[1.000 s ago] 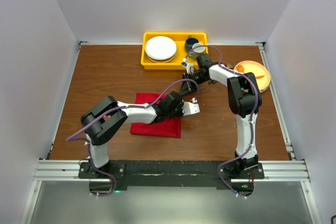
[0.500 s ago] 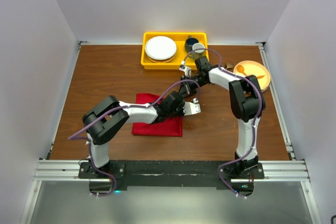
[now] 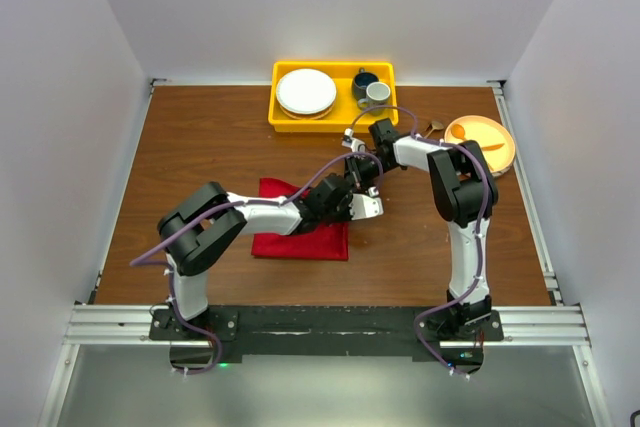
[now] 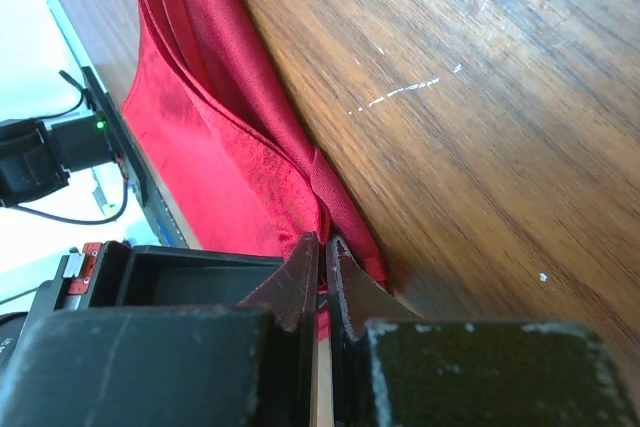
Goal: Fold the napkin into a case and place the utensils inside
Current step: Pick up the lower triangle-folded napkin from the center of the board.
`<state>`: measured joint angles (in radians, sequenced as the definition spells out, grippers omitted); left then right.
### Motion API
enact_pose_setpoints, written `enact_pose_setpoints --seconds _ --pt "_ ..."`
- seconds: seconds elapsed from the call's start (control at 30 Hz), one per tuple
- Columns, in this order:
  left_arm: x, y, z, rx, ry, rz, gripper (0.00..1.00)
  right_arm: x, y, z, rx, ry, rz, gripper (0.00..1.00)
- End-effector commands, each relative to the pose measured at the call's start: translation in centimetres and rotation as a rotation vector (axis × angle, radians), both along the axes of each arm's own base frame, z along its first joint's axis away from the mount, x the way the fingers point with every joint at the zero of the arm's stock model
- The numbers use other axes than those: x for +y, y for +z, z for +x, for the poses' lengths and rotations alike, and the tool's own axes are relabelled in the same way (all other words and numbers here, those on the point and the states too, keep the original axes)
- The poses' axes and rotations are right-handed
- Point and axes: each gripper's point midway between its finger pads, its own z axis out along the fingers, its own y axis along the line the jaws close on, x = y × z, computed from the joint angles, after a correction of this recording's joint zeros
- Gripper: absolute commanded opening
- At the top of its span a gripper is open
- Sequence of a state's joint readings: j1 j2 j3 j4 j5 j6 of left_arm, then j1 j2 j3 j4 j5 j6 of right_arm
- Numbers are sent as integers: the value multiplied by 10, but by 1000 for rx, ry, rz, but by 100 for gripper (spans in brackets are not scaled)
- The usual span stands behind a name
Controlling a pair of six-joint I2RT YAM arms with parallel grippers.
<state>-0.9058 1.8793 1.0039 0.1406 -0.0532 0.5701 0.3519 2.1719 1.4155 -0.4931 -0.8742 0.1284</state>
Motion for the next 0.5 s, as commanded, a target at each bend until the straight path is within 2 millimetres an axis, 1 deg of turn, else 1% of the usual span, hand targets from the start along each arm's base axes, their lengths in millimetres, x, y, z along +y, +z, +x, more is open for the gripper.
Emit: enact_pose_setpoints --seconds 0.0,0.13,0.17,0.23,0.27,0.33,0.4,0.43,0.47 --pt "-5 16 4 -4 10 -8 5 -12 -23 7 -29 -15 -115 0" --pt "-11 39 5 -3 21 -58 9 -17 -34 12 -42 -29 -157 0" --pt "-13 50 4 -5 16 -78 10 -18 -34 14 -47 -31 -159 0" --pt "-15 63 2 0 19 -108 11 -18 -37 16 -54 -28 -169 0" --pt "-15 74 -1 2 11 -125 11 -20 -38 17 -59 -31 -175 0" --pt "-10 80 -7 32 22 -126 11 -20 -39 18 -62 -27 -177 0" --pt "-3 82 -23 93 17 -127 11 -20 -36 19 -70 -22 -171 0" --pt "1 89 -28 107 17 -145 11 -19 -33 20 -79 -21 -165 0" --pt "13 78 -38 156 28 -121 11 -18 -30 20 -84 -16 -155 0"
